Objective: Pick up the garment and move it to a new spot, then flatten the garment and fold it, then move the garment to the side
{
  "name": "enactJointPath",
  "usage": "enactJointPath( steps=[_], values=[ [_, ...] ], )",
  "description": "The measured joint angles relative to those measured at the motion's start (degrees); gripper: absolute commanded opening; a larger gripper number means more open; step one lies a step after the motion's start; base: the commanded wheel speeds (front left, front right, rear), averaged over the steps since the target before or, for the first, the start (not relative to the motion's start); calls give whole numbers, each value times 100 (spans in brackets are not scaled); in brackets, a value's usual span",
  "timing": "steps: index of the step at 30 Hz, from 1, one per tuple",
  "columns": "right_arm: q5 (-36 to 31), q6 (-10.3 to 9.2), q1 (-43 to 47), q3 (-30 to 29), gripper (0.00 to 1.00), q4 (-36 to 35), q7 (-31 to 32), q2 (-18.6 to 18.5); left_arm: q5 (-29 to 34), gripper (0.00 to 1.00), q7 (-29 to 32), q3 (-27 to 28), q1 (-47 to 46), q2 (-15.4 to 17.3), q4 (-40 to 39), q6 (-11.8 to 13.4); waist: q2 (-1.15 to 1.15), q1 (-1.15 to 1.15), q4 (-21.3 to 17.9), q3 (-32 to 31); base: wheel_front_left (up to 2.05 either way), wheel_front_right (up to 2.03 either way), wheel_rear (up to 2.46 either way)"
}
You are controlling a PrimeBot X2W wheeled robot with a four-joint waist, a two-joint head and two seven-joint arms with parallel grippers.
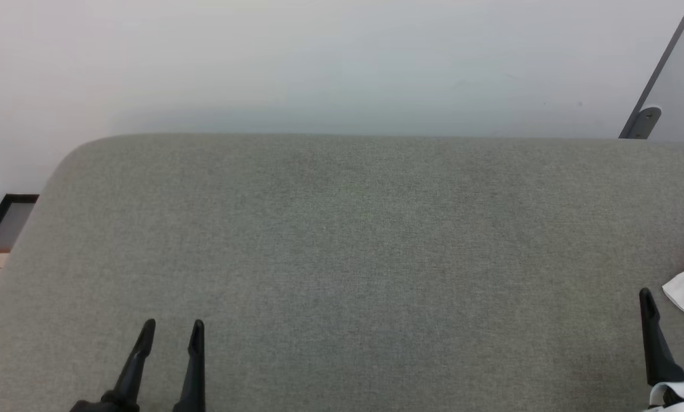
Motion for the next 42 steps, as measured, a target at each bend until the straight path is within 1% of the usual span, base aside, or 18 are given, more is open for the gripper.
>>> enactJointPath(
  steps=[3,14,27,28,36,42],
  values=[
    [-16,0,93,-36,100,-101,44,83,1,100,0,1,18,2,1,0,0,0,13,-10,0,0,0],
    [-15,0,114,-57,100,-202,86,202,2,100,0,-15,-3,14,2,0,0,0,56,-3,0,0,0],
    [30,0,113,5,100,-214,94,208,10,100,0,65,-1,-4,-14,0,0,0,-13,10,0,0,0],
    [31,0,112,20,0,-214,94,209,7,0,0,79,-1,-10,-20,0,0,0,-27,10,0,0,0],
    [81,1,232,94,0,187,115,438,-53,0,11,25,77,-118,391,0,0,0,-36,10,0,0,0],
    [653,1,208,91,0,280,265,491,-716,0,156,16,32,-123,500,1,0,0,-41,10,0,0,0]
  ],
)
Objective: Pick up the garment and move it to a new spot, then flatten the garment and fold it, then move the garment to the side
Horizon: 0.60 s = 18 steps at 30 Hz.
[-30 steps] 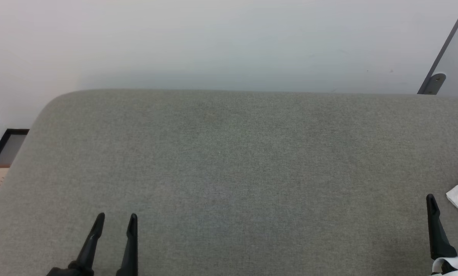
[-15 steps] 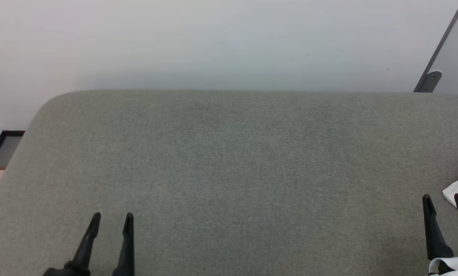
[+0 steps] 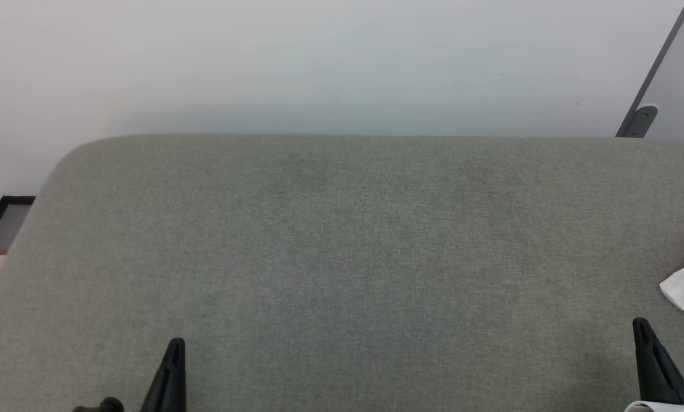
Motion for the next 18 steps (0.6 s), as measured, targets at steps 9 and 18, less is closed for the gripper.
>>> enactJointPath(
  steps=[9,18],
  values=[
    [840,0,-131,-15,0,126,201,111,-939,0,197,-5,-201,2,197,2,0,0,-7,-1,0,0,0],
    [1577,0,-276,-40,0,229,385,180,-1785,0,383,-2,-385,1,361,2,0,0,-14,-1,0,0,0]
  ],
)
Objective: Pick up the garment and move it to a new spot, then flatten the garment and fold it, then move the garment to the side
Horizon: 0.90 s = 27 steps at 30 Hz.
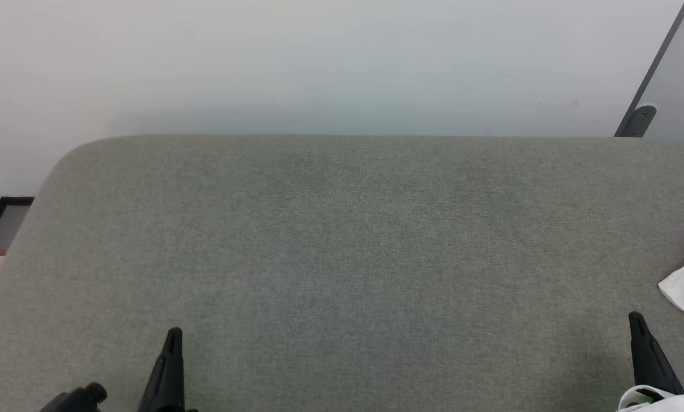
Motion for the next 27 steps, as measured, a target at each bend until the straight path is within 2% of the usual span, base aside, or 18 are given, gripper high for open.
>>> enactJointPath(
  steps=[27],
  values=[
    [1809,-1,-341,-91,0,277,495,237,-2035,0,481,65,-453,-33,367,0,0,0,-22,-1,0,0,0]
  ],
)
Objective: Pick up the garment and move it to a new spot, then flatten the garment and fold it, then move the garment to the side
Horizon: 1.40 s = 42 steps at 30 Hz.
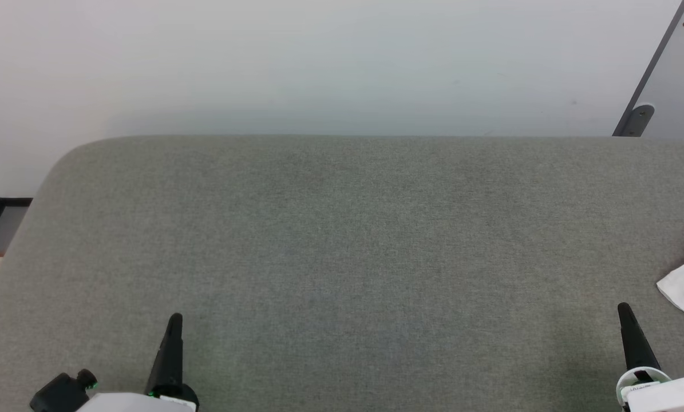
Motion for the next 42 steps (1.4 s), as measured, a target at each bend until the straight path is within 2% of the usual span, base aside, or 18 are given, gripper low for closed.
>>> enactJointPath(
  steps=[42],
  values=[
    [2038,0,-413,-110,0,308,556,269,-2242,0,627,157,-508,-98,444,0,0,0,-34,-2,0,0,0]
  ],
)
